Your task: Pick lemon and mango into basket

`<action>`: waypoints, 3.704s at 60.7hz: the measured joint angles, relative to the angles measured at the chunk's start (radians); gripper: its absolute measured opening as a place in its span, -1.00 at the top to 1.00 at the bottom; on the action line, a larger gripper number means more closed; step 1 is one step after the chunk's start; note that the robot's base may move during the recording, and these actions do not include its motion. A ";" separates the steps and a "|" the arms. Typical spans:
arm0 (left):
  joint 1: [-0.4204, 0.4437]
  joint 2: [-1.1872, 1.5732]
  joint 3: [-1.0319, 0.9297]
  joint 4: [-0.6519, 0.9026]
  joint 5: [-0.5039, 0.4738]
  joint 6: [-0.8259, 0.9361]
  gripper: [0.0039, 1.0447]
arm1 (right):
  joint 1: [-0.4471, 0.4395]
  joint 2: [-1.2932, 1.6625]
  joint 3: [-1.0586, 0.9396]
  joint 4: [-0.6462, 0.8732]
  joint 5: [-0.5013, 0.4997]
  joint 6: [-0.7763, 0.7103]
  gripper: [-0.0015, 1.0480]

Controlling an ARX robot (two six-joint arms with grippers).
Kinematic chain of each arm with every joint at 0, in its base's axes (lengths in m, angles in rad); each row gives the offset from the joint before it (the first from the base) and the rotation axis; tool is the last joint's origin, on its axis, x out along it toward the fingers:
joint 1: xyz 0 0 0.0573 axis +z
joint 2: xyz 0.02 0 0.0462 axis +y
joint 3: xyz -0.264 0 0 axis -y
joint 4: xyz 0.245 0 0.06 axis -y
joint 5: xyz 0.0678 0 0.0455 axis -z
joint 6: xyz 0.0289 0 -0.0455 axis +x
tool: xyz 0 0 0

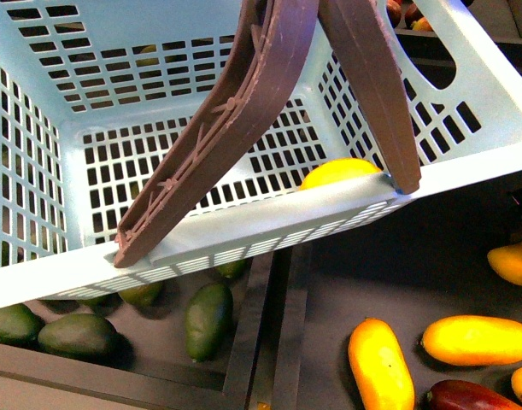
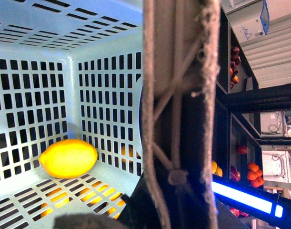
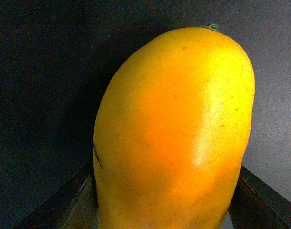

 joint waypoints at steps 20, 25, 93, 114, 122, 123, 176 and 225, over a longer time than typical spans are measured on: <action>0.000 0.000 0.000 0.000 0.000 0.000 0.92 | -0.025 -0.262 -0.207 0.184 -0.155 -0.269 -0.18; 0.000 0.000 0.000 0.000 0.000 0.000 0.92 | -0.032 -0.366 -0.261 0.220 -0.217 -0.359 -0.18; 0.000 0.000 0.000 0.000 0.001 0.000 0.92 | 0.556 -1.210 -0.569 0.183 -0.307 -0.747 -0.18; 0.000 0.000 0.000 0.000 -0.001 0.000 0.92 | 0.604 -1.073 -0.494 0.196 -0.169 -0.668 -0.74; 0.000 0.000 0.000 0.000 0.003 0.002 0.92 | 0.588 -1.112 -0.497 0.200 -0.160 -0.636 -0.83; 0.000 0.000 0.000 0.000 0.005 0.002 0.92 | 0.586 -1.118 -0.497 0.200 -0.160 -0.633 -0.82; -0.002 0.000 -0.001 0.000 0.000 -0.003 0.92 | 0.235 -1.731 -1.106 0.547 -0.175 -0.985 0.96; 0.000 0.000 -0.001 0.000 -0.002 -0.001 0.92 | 0.201 -2.108 -1.241 0.330 -0.185 -0.985 0.96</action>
